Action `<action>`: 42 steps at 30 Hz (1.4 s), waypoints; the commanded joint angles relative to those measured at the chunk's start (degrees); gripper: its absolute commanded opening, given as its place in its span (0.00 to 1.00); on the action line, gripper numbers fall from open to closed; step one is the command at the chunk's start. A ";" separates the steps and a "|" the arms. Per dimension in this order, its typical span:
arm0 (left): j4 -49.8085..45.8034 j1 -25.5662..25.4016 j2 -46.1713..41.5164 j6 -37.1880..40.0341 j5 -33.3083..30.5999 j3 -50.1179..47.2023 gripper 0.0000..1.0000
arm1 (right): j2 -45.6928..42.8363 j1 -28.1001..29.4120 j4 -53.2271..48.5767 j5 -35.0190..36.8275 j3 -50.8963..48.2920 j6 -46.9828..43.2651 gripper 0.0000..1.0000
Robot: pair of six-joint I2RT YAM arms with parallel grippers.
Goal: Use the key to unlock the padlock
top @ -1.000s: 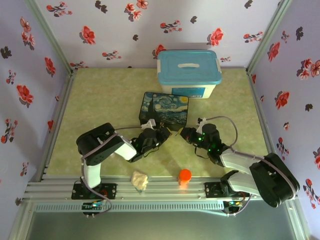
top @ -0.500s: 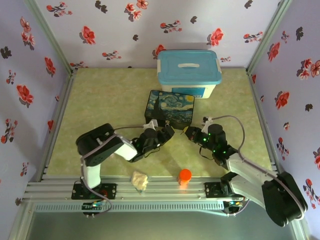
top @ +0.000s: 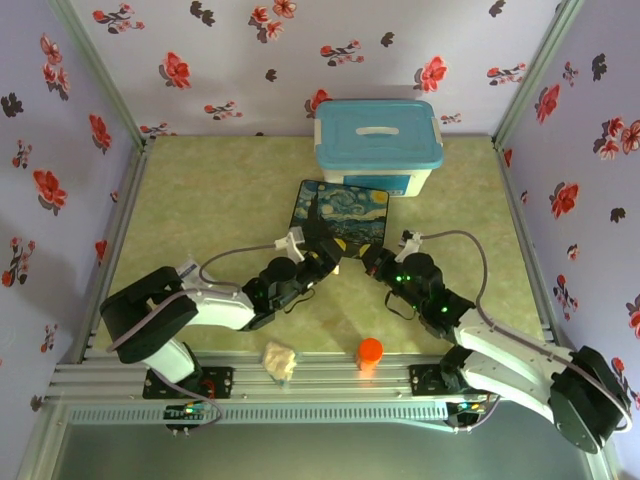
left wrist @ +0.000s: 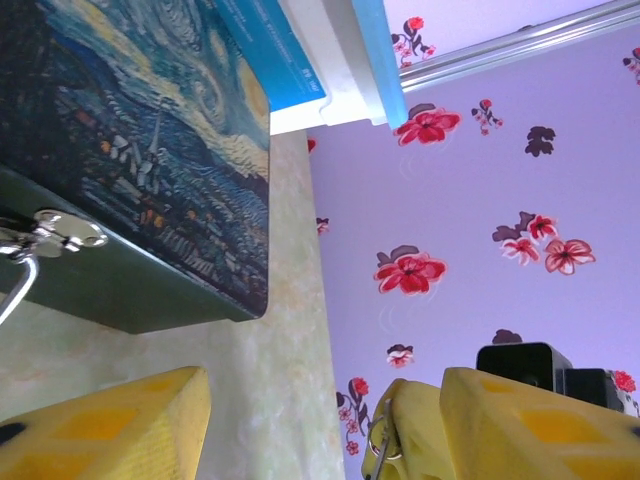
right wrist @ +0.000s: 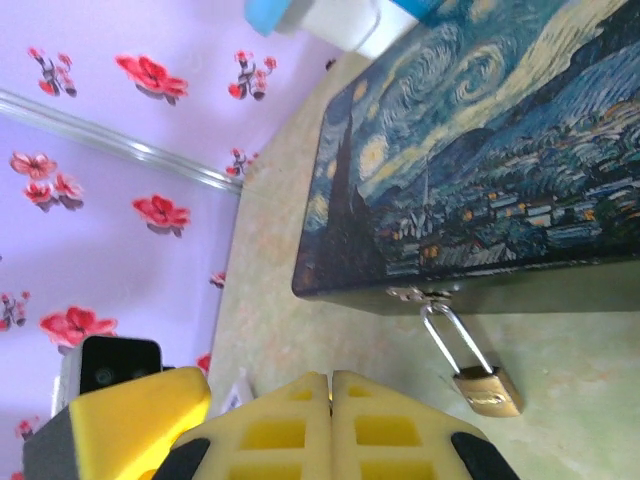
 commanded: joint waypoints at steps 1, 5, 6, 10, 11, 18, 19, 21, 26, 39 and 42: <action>3.03 -1.65 0.17 1.01 -4.02 2.31 0.62 | -1.55 2.91 0.74 10.68 1.71 3.68 0.00; 2.61 -3.28 0.36 1.40 -5.68 4.25 0.54 | -1.16 4.33 2.70 15.36 0.68 6.14 0.00; 2.96 -3.54 0.48 1.12 -5.63 4.36 0.53 | -1.09 4.44 3.75 15.77 0.24 6.81 0.00; 0.71 -4.38 0.67 0.08 -5.72 5.27 0.45 | -0.99 4.95 4.23 17.27 0.86 6.40 0.00; -0.32 -4.35 0.61 -0.23 -5.74 5.53 0.45 | -0.87 5.04 4.32 17.17 1.24 5.82 0.00; -0.84 -4.36 2.03 -0.87 -4.10 6.94 0.37 | 2.14 5.61 6.63 15.47 2.18 5.80 0.00; -0.58 -4.43 2.41 -1.18 -4.09 6.90 0.37 | 2.43 5.85 6.49 15.47 2.52 5.70 0.00; 0.61 -4.41 3.11 -1.57 -3.99 6.93 0.35 | 3.12 6.34 8.71 15.60 2.15 5.38 0.00; -1.61 -4.20 2.97 -2.79 -3.11 7.31 0.37 | 3.19 6.79 9.80 15.66 2.20 4.46 0.00; 2.11 -3.51 4.96 -3.13 -2.84 7.54 0.23 | 3.37 7.17 9.34 14.90 0.71 6.31 0.00; 1.61 -3.29 4.38 -2.17 -3.12 7.36 0.21 | 2.99 7.27 9.07 15.36 0.40 6.47 0.00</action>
